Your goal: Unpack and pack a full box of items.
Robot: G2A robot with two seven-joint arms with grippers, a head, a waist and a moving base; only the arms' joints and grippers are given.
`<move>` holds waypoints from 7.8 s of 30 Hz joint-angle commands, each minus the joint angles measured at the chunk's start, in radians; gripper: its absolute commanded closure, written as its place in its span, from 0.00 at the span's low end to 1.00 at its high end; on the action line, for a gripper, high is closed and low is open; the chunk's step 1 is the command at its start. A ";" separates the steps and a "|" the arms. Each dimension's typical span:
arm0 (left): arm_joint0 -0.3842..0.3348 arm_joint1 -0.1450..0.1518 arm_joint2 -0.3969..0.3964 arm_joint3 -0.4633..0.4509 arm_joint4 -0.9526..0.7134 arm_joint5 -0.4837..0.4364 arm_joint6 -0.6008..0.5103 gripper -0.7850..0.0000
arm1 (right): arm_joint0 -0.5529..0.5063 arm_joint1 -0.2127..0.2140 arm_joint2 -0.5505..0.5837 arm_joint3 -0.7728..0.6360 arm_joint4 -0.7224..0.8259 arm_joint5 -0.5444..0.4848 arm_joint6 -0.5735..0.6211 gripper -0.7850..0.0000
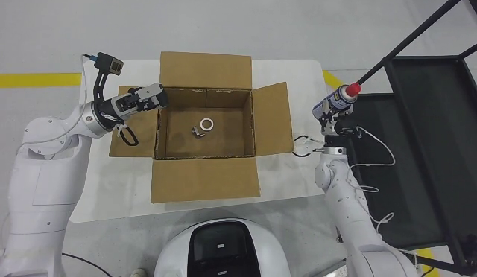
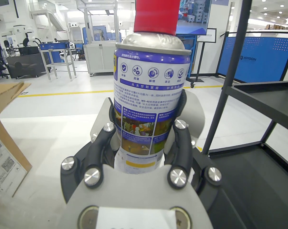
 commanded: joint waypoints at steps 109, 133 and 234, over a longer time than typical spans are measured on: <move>0.000 0.000 0.000 0.000 0.000 0.000 0.000 0.00 | 0.132 0.072 -0.057 0.312 -0.167 -0.097 0.026 1.00; 0.000 0.000 0.000 0.000 0.000 0.000 0.000 0.00 | 0.178 0.068 -0.102 0.445 -0.116 -0.138 -0.045 1.00; 0.000 0.000 0.000 0.000 0.000 0.000 0.000 0.00 | -0.472 0.133 0.073 -0.793 0.042 -0.038 0.328 0.00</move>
